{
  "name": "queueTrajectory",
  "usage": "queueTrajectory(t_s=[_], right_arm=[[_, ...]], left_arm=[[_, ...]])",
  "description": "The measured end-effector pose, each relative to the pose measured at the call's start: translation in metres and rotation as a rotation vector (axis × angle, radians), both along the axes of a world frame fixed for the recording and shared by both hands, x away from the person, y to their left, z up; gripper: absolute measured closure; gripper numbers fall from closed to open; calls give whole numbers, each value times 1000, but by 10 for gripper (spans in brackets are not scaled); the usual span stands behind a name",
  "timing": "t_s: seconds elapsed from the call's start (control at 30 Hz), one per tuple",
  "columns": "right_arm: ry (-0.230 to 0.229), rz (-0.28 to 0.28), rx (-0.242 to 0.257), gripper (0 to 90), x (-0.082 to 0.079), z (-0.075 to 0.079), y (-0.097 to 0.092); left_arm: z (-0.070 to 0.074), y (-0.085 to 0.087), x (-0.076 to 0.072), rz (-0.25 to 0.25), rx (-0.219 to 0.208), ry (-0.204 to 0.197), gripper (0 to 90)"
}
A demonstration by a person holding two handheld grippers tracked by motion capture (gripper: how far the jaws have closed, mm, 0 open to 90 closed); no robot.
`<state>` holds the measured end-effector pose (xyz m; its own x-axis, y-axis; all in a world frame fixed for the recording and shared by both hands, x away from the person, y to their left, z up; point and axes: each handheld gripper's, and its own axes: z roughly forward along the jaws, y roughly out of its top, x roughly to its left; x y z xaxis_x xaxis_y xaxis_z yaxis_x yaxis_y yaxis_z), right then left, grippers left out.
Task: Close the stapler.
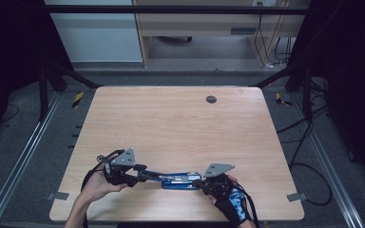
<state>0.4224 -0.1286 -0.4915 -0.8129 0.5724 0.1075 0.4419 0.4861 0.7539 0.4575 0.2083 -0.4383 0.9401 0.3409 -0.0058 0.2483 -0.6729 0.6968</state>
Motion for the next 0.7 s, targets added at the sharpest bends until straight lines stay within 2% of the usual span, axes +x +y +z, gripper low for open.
queueTrajectory(t_s=[0.23, 0.7], right_arm=[[2, -1, -1, 900, 0, 0, 0], [-1, -2, -7, 900, 0, 1, 1]], left_arm=[[2, -1, 1, -11, 14, 4, 581], [3, -1, 2, -15, 16, 4, 582]])
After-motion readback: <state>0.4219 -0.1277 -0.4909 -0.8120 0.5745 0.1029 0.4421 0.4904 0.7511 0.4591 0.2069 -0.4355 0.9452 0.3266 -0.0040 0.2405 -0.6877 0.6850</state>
